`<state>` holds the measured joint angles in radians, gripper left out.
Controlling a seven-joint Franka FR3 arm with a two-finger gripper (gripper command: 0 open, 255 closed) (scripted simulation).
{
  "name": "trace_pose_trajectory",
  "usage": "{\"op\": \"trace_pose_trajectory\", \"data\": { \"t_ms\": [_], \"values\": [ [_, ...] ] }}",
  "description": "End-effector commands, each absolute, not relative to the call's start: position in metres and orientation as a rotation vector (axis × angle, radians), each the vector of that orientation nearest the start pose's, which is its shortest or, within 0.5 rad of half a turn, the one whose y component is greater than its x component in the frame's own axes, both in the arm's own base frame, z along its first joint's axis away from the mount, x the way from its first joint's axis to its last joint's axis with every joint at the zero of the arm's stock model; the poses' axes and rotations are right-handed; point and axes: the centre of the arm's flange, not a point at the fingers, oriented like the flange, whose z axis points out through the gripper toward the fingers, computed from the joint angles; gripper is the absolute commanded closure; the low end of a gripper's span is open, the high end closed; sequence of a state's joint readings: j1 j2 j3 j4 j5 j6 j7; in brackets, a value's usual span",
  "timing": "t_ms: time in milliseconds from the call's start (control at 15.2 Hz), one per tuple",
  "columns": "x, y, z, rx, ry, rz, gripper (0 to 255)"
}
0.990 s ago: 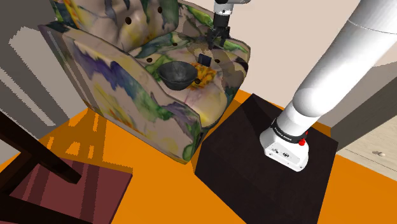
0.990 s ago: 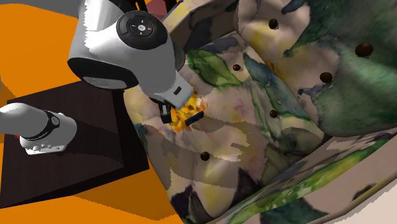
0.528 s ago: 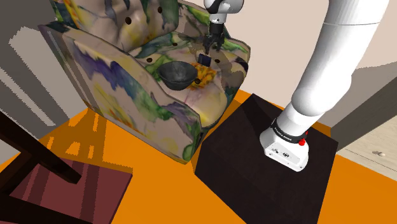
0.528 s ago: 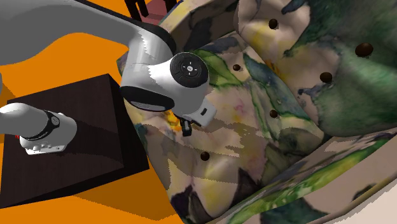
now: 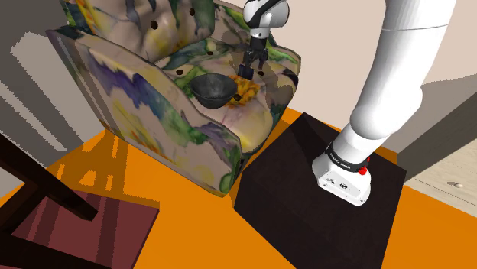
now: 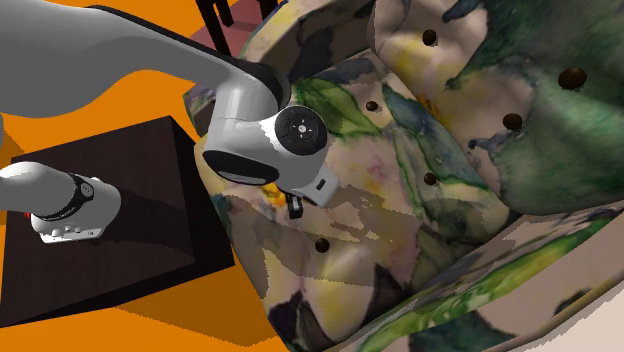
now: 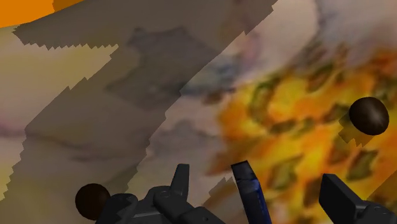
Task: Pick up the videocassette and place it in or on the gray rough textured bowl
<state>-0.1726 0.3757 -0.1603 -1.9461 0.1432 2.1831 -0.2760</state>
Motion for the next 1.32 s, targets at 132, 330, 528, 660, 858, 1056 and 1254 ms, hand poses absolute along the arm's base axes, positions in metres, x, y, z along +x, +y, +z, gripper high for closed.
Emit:
{"op": "trace_pose_trajectory", "data": {
  "t_ms": [132, 330, 528, 660, 858, 1056, 1254],
  "values": [
    [0.572, -0.188, 0.276, -3.04, 0.213, 0.167, 0],
    [0.572, -0.188, 0.276, -3.04, 0.213, 0.167, 0],
    [0.572, -0.188, 0.276, -3.04, 0.213, 0.167, 255],
    [0.572, -0.188, 0.276, -3.04, 0.213, 0.167, 255],
    [0.572, -0.188, 0.276, -3.04, 0.213, 0.167, 255],
    [0.572, -0.188, 0.276, -3.04, 0.213, 0.167, 255],
    [0.572, -0.188, 0.291, -3.04, 0.213, 0.167, 255]
  ]
}}
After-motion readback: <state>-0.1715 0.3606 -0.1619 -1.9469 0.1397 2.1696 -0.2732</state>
